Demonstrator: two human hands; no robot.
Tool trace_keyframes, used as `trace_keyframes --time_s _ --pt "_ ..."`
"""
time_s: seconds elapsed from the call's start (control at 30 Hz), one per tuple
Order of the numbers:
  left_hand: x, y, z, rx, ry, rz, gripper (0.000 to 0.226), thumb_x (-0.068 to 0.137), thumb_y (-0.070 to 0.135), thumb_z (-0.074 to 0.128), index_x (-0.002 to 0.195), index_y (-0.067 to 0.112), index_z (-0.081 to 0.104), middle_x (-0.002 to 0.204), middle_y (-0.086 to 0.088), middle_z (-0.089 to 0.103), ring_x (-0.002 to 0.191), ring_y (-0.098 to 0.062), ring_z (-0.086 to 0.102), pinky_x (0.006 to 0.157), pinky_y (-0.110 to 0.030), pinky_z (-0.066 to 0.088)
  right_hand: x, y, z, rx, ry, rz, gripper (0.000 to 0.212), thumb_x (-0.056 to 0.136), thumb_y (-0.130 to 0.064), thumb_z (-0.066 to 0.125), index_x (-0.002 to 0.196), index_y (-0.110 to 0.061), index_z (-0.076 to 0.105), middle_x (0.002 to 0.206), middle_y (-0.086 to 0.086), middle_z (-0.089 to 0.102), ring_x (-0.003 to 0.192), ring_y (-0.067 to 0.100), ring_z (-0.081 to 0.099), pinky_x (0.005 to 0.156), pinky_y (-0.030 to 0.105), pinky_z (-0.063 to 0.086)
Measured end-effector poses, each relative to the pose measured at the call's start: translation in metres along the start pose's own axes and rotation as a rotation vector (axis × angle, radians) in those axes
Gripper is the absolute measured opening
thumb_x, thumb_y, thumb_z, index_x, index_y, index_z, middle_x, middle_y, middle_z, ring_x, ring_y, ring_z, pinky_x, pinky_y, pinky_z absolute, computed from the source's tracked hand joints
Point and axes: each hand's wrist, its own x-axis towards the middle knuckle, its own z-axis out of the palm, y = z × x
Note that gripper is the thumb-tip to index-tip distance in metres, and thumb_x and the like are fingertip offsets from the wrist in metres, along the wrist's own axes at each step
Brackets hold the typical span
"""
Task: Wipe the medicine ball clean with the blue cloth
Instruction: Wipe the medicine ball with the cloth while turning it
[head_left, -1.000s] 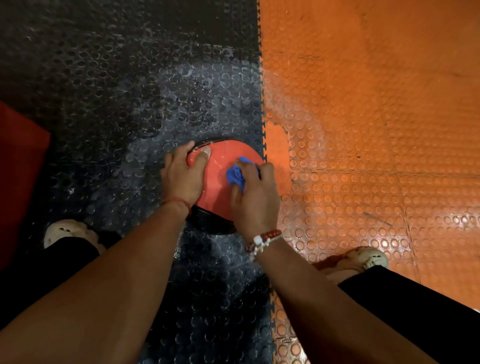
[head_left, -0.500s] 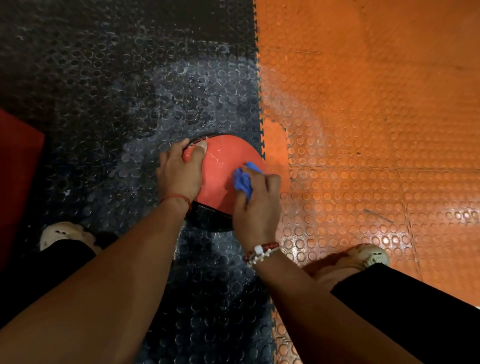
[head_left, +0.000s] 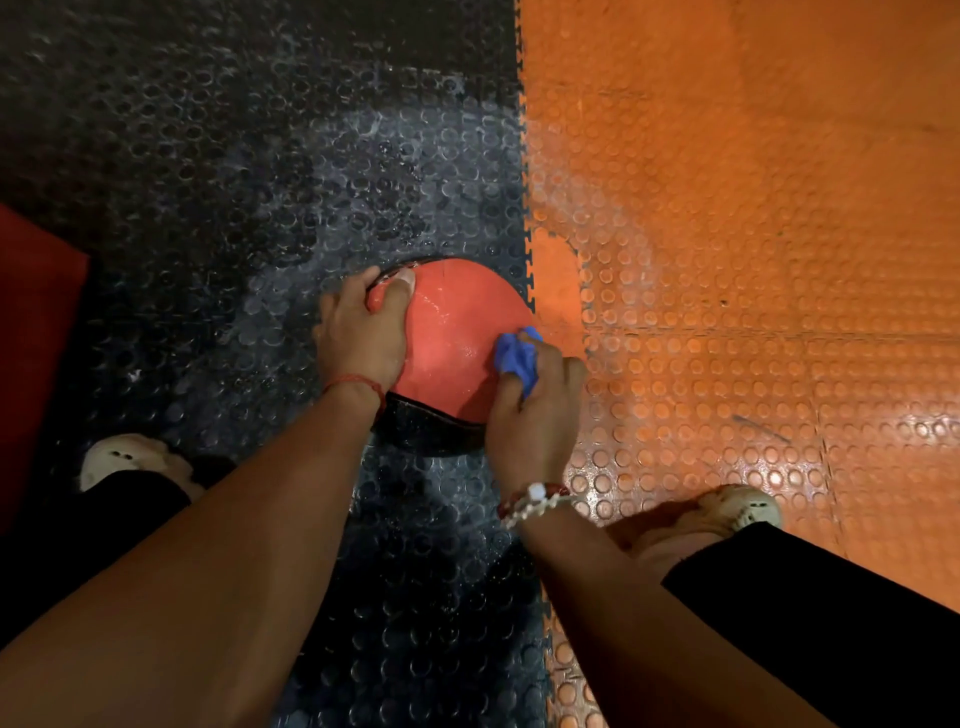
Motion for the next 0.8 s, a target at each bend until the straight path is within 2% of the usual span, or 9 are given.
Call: trace_keyframes --time_s 0.13,0.23,0.3,0.37,0.47,0.57,0.63,0.67,0.8 --pt "-0.001 -0.001 -0.001 0.008 -0.024 0.01 0.06 0.081 0.069 0.047 0.134 0.041 0.051 0.143 0.001 0.04 0.131 -0.026 0.04 0.111 -0.042 0.032 0.007 -0.025 0.005 -0.035 -0.085 -0.229 0.046 0.074 -0.025 0.038 0.114 -0.019 0.059 0.109 0.011 0.05 0.091 0.031 0.056 0.07 0.037 0.051" --pt "-0.004 -0.004 -0.003 -0.001 -0.042 0.029 0.065 0.078 0.072 0.048 0.135 0.041 0.049 0.143 0.001 0.038 0.132 -0.025 0.039 0.111 -0.043 0.031 0.033 -0.027 0.006 -0.082 -0.068 -0.259 0.043 0.075 -0.028 0.036 0.108 -0.016 0.061 0.103 0.012 0.052 0.082 0.033 0.057 0.063 0.035 0.048" --pt "-0.006 -0.004 -0.004 -0.002 -0.044 0.032 0.067 0.077 0.073 0.048 0.136 0.042 0.048 0.142 0.002 0.038 0.132 -0.024 0.038 0.111 -0.045 0.032 0.049 -0.019 0.005 -0.078 -0.047 -0.168 0.033 0.082 -0.023 0.042 0.109 -0.013 0.06 0.105 0.013 0.052 0.082 0.032 0.056 0.062 0.028 0.038" --pt "-0.008 -0.004 -0.004 -0.002 -0.038 0.035 0.066 0.077 0.072 0.049 0.136 0.041 0.048 0.142 0.003 0.038 0.132 -0.024 0.038 0.11 -0.046 0.032 0.061 -0.001 0.007 -0.061 -0.039 0.023 0.028 0.089 -0.019 0.048 0.114 -0.012 0.058 0.11 0.015 0.053 0.089 0.031 0.055 0.063 0.025 0.029" --pt "-0.008 -0.003 -0.003 -0.009 -0.029 0.032 0.061 0.08 0.069 0.05 0.134 0.041 0.049 0.141 0.004 0.039 0.131 -0.025 0.038 0.109 -0.048 0.033 0.057 0.018 0.007 0.019 -0.021 0.199 0.025 0.091 -0.018 0.047 0.112 -0.008 0.057 0.106 0.018 0.056 0.091 0.033 0.056 0.067 0.027 0.034" --pt "-0.006 0.0 -0.001 -0.005 -0.021 0.01 0.059 0.082 0.068 0.05 0.135 0.041 0.049 0.142 0.002 0.039 0.132 -0.026 0.038 0.11 -0.047 0.033 0.026 0.015 0.005 0.081 0.034 0.261 0.025 0.091 -0.013 0.046 0.113 -0.005 0.056 0.109 0.015 0.052 0.084 0.02 0.048 0.064 0.021 0.03" --pt "-0.005 0.003 0.0 -0.007 -0.016 -0.006 0.059 0.082 0.068 0.05 0.135 0.041 0.049 0.143 0.001 0.038 0.132 -0.027 0.038 0.11 -0.047 0.033 0.002 0.002 0.003 0.097 0.048 0.193 0.028 0.09 -0.014 0.047 0.116 -0.011 0.056 0.112 0.008 0.048 0.083 0.014 0.045 0.064 0.018 0.035" --pt "-0.004 0.003 0.0 -0.001 -0.014 -0.009 0.06 0.082 0.069 0.049 0.135 0.042 0.049 0.143 0.001 0.038 0.132 -0.027 0.039 0.11 -0.047 0.033 -0.007 -0.005 0.002 0.104 0.044 0.106 0.031 0.087 -0.016 0.046 0.116 -0.015 0.056 0.112 0.006 0.047 0.085 0.014 0.048 0.068 0.021 0.041" --pt "-0.006 0.0 -0.001 0.007 -0.036 0.015 0.067 0.079 0.072 0.046 0.139 0.042 0.045 0.146 0.001 0.035 0.134 -0.027 0.037 0.111 -0.048 0.032 0.003 -0.021 0.007 0.027 -0.091 -0.218 0.045 0.076 -0.023 0.039 0.116 -0.018 0.058 0.119 0.015 0.049 0.112 0.032 0.051 0.088 0.038 0.049"
